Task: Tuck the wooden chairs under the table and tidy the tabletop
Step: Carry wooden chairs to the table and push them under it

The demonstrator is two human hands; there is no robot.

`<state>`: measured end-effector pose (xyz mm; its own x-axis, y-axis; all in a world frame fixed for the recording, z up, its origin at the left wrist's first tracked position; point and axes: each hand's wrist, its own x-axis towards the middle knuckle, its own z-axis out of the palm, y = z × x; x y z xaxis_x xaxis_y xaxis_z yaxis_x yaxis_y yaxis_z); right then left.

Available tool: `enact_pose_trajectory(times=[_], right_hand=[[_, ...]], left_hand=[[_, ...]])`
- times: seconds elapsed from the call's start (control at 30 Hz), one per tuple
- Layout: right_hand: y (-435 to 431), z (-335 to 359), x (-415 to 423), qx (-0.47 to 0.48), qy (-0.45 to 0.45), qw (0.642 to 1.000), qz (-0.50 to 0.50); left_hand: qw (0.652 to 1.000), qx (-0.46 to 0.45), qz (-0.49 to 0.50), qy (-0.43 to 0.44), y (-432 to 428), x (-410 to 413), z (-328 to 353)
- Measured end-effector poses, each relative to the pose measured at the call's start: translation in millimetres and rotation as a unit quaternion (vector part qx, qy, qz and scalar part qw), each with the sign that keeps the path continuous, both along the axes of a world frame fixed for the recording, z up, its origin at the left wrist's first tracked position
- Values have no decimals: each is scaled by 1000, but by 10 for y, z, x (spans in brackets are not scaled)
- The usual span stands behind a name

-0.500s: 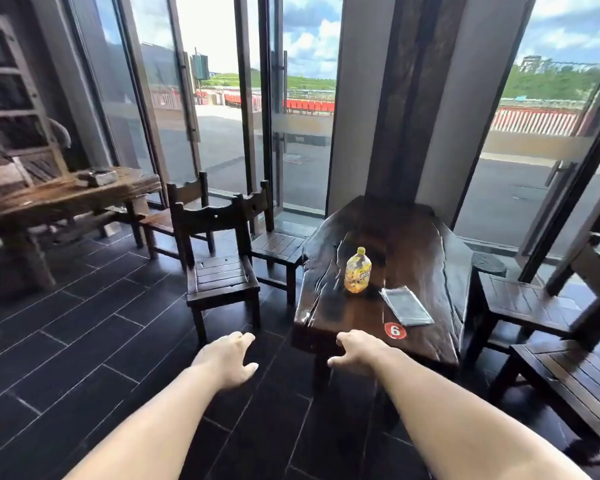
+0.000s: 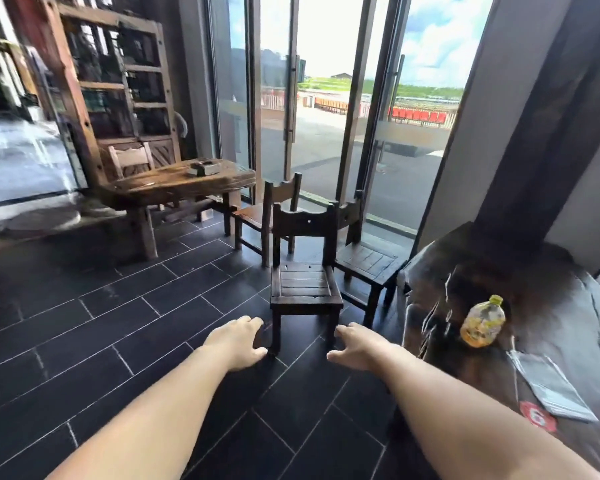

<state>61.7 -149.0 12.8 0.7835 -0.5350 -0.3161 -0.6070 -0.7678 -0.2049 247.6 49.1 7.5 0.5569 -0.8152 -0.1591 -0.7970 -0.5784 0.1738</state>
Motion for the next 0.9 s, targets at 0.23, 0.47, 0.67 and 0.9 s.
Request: enact_pose_trajectory(times=[0.23,0.47,0.67,0.9], right_hand=[[172,-30,1187,4,-12,999,42],[44,-21,2131,-10,-20,996,84],[-341,-27,3011,-16,-22,995,100],[-1060,-56,4405,-16,-42,991,128]], left_hand=[[998,44,33,8,290,951,-41],[997,42,63,-4,317,1784,-55],[997,36,72,-17,13,2526,-44],[993,34,109,-21,-597,3750,21]])
